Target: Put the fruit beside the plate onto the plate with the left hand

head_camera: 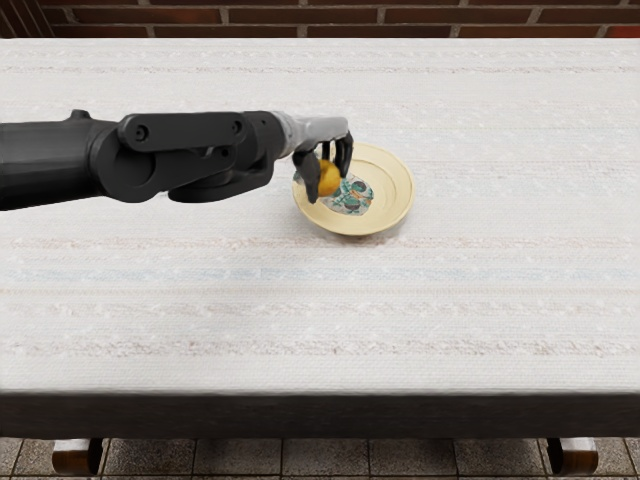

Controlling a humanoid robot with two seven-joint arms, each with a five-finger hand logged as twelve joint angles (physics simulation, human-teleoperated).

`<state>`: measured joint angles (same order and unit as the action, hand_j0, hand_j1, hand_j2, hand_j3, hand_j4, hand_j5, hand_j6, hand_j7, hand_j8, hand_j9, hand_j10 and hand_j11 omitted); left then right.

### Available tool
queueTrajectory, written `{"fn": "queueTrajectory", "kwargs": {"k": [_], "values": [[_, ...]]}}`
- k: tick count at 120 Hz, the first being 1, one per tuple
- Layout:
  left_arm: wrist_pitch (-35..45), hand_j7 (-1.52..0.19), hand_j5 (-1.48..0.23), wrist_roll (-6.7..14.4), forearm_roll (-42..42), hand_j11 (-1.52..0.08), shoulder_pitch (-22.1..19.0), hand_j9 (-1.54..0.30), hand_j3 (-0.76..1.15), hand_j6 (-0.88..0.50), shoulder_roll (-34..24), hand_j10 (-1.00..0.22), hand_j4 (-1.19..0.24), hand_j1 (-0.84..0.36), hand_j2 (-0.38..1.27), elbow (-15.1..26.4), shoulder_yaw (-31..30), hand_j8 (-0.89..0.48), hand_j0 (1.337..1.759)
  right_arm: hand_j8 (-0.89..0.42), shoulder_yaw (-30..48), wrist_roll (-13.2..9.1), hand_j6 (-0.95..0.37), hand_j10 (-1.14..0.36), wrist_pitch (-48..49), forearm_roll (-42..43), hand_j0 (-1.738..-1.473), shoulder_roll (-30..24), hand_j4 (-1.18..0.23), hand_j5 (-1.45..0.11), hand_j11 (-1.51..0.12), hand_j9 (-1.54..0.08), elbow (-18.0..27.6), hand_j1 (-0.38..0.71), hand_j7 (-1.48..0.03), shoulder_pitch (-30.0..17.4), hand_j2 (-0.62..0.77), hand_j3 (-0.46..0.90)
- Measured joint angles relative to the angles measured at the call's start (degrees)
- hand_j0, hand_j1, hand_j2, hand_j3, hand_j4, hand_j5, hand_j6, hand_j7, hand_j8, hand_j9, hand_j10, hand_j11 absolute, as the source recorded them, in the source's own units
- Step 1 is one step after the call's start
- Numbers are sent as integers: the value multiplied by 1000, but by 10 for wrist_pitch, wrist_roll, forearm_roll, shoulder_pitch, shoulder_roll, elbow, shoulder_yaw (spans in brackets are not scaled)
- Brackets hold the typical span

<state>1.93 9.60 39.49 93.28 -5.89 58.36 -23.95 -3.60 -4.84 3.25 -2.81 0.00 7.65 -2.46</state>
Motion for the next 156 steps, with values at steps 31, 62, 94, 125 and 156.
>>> {"fn": "queueTrajectory", "kwargs": {"k": [31,62,94,125,156], "values": [[1,-1019,-1046,0,3,-1029,-5,-1030,0,-473,26,-777,-767,-322,608,-28,2,-476,1656,-24,0,0,-24,-24,0,0,-1658,0,-24,-31,-31,-31,0,-320,-31,0,-5,0],[1,-1011,-1033,1,6,-1020,-13,-1019,0,-498,52,-767,-760,-370,764,-50,1,-493,1656,-24,0,0,-24,-24,0,0,-1658,0,-24,-31,-31,-31,0,-320,-31,0,-5,0],[0,-986,-1006,1,7,-985,-20,-984,0,-499,59,-741,-730,-386,754,-64,1,-474,1656,-24,0,0,-24,-24,0,0,-1658,0,-24,-31,-31,-31,0,-320,-31,0,-5,0],[0,-831,-841,2,7,-828,-27,-828,0,-500,59,-630,-623,-317,452,-83,1,-473,1657,-24,0,0,-24,-24,0,0,-1658,0,-24,-31,-31,-31,0,-320,-31,0,-5,0],[2,-556,-559,2,3,-555,-30,-555,0,-389,59,-425,-423,-134,179,-87,2,-381,1658,-24,0,0,-24,-24,0,0,-1658,0,-24,-31,-31,-31,0,-320,-31,0,-5,0]]}}
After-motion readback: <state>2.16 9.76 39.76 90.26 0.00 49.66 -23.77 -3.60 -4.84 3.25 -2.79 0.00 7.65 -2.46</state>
